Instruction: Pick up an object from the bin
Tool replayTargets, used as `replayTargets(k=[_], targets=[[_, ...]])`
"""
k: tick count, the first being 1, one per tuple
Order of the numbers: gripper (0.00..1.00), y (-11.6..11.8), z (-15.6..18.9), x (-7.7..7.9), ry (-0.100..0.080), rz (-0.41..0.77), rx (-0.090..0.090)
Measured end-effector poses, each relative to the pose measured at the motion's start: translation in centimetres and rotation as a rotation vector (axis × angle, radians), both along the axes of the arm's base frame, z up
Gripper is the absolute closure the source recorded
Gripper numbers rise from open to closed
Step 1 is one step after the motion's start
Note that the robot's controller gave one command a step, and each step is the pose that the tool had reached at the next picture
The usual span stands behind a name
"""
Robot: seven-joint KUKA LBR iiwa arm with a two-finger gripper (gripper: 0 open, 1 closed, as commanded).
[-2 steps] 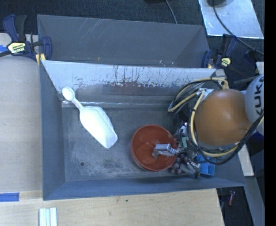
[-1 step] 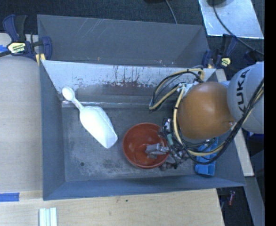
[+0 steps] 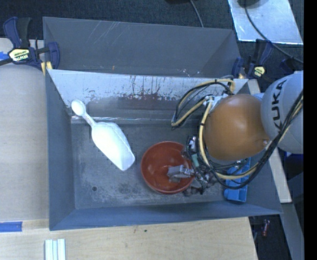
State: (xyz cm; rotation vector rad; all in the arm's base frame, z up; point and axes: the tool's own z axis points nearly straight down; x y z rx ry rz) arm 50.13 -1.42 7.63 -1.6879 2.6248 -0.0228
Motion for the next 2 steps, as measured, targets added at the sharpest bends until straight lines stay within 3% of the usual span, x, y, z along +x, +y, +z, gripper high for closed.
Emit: replayTargets(k=[1, 2], targets=[[1.0, 0.0, 0.8, 0.1, -0.004, -0.001, 0.002], [1.0, 0.1, 3.2, -0.1, 0.003, -0.002, 0.004]])
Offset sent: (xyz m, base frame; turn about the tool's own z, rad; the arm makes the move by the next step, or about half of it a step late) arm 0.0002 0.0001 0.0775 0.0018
